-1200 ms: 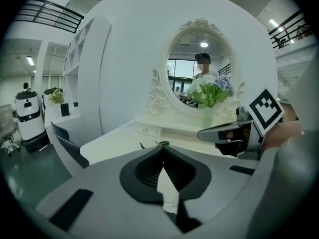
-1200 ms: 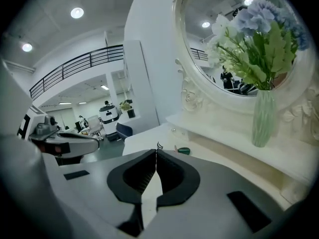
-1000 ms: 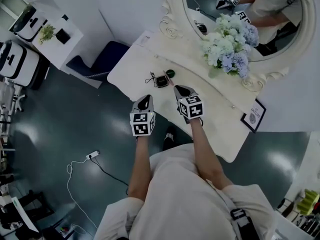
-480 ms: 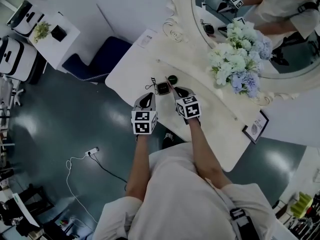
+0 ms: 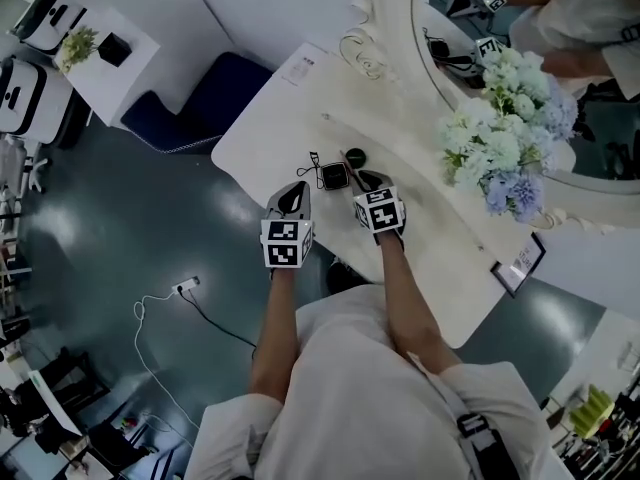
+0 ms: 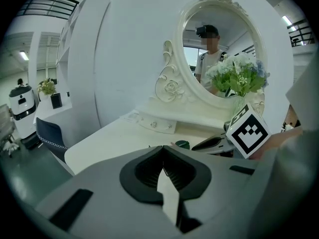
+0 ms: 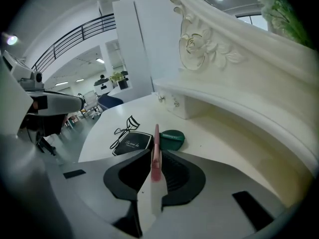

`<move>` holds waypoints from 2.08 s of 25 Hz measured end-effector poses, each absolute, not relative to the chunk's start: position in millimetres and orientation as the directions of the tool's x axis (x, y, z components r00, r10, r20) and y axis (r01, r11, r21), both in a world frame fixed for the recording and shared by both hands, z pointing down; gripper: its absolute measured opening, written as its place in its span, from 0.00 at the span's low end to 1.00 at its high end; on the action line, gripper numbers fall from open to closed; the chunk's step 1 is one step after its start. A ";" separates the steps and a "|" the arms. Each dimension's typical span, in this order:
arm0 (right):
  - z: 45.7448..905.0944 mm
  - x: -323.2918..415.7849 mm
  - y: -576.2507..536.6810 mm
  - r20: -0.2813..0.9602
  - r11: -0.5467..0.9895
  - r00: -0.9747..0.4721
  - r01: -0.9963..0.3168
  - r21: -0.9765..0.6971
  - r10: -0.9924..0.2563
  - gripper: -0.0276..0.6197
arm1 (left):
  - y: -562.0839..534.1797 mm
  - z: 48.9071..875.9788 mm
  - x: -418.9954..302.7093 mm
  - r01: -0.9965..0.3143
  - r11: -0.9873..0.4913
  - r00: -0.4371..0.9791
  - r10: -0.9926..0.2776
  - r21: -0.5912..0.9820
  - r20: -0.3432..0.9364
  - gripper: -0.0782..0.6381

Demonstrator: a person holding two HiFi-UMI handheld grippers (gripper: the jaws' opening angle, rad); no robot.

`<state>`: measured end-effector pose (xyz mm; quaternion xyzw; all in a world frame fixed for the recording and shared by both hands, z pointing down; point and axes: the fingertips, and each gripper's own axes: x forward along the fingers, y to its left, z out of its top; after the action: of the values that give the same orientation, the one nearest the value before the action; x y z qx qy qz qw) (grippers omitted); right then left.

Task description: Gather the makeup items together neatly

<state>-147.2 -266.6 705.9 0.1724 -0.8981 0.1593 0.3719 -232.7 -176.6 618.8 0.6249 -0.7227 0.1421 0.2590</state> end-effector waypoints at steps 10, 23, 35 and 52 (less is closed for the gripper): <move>721.9 -158.5 -270.4 0.749 0.906 -0.636 -0.405 -0.123 -0.183 0.23 | -168.4 627.8 -245.2 -0.968 0.213 -0.104 -0.821 0.132 0.562 0.13; 695.9 -158.4 -269.8 0.750 0.917 -0.602 -0.399 0.016 -0.275 0.17 | -147.0 621.7 -230.3 -0.969 0.206 -0.099 -0.828 0.134 0.552 0.13; 681.2 -102.9 -252.2 0.744 0.818 -0.547 -0.575 0.001 -0.385 0.17 | -142.8 623.6 -208.3 -0.980 0.143 -0.048 -0.842 0.137 0.538 0.13; 706.5 -5.3 -243.3 0.794 0.708 -0.414 -0.706 0.029 -0.445 0.17 | -136.1 629.6 -181.2 -0.986 0.107 -0.023 -0.851 0.131 0.525 0.13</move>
<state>-5.3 -243.3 706.5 0.3484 -0.8260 0.1573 0.4143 -181.2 -136.1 629.6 0.6541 -0.7020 0.1366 0.2464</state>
